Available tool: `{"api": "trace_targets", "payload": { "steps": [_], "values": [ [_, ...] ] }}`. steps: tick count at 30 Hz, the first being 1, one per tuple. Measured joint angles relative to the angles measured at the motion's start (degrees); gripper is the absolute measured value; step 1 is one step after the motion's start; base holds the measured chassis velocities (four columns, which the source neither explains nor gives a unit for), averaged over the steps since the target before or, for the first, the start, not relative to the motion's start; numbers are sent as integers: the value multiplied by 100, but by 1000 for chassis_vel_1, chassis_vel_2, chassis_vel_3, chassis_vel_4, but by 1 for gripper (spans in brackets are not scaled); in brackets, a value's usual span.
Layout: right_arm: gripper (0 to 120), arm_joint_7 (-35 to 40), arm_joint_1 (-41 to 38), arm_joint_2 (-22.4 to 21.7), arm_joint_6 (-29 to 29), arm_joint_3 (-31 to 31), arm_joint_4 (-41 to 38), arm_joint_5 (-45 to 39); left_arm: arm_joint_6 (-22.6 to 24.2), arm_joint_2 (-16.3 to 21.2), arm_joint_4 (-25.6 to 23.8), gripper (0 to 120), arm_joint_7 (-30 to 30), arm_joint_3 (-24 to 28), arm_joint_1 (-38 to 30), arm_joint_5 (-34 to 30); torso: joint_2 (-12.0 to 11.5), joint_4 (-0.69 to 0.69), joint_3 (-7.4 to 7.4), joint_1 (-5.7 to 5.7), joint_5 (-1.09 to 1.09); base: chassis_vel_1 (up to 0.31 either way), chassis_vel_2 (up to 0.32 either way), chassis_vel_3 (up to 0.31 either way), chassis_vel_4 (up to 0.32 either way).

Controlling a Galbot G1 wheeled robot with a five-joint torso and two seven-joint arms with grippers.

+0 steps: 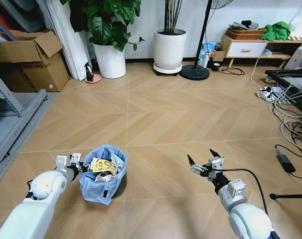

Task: Pick up the trash bin and place the garbage on the floor into it.

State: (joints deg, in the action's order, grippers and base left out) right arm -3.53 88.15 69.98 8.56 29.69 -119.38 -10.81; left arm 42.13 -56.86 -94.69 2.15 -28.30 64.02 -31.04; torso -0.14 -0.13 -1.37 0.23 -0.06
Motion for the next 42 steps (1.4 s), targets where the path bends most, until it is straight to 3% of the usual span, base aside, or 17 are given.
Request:
{"api": "trace_targets", "payload": {
  "steps": [7, 10, 14, 24, 28, 32, 34, 36, 42],
  "values": [
    [100, 13, -15, -8, 5, -1, 19, -13, 1, 45, -52, 68, -1, -80, -15, -128, 0, 0, 0, 0, 1, 0, 0, 0, 0],
    [100, 21, -34, -19, 15, -3, 22, -39, 0, 51, -86, 86, -26, -145, -27, -229, 0, 0, 0, 0, 1, 0, 0, 0, 0],
    [100, 35, -38, -27, 20, -4, 19, -71, 0, 55, -101, 97, -50, -200, -28, -271, 0, 0, 0, 0, 1, 0, 0, 0, 0],
    [100, 112, -48, -55, 59, 35, -62, -197, -41, 60, -256, 100, -240, -411, -21, -536, 0, 0, 0, 0, 1, 0, 0, 0, 0],
    [100, 222, -64, -53, 117, 90, -164, -291, -178, 32, -619, 100, -456, -618, 67, -946, 0, 0, 0, 0, 1, 0, 0, 0, 0],
    [100, 446, -61, -30, 225, 119, -326, -403, -569, -81, -1068, 100, -647, -770, 238, -1238, 0, 0, 0, 0, 3, 0, 0, 0, 0],
    [100, 632, -24, -2, 323, 158, -488, -456, -979, -234, -1386, 100, -745, -868, 442, -1288, 0, 0, 0, 0, 2, 0, 0, 0, 0],
    [100, 783, 62, 24, 438, 230, -659, -527, -1486, -397, -1692, 100, -786, -926, 714, -1098, 0, -1, 0, 0, 2, 0, 0, 0, 0],
    [100, 1007, 357, 101, 592, 507, -1087, -634, -2192, -744, -2377, 100, -967, -1043, 1485, -404, 0, 1, 0, 0, 0, 0, 0, 0, 0]
  ]
}}
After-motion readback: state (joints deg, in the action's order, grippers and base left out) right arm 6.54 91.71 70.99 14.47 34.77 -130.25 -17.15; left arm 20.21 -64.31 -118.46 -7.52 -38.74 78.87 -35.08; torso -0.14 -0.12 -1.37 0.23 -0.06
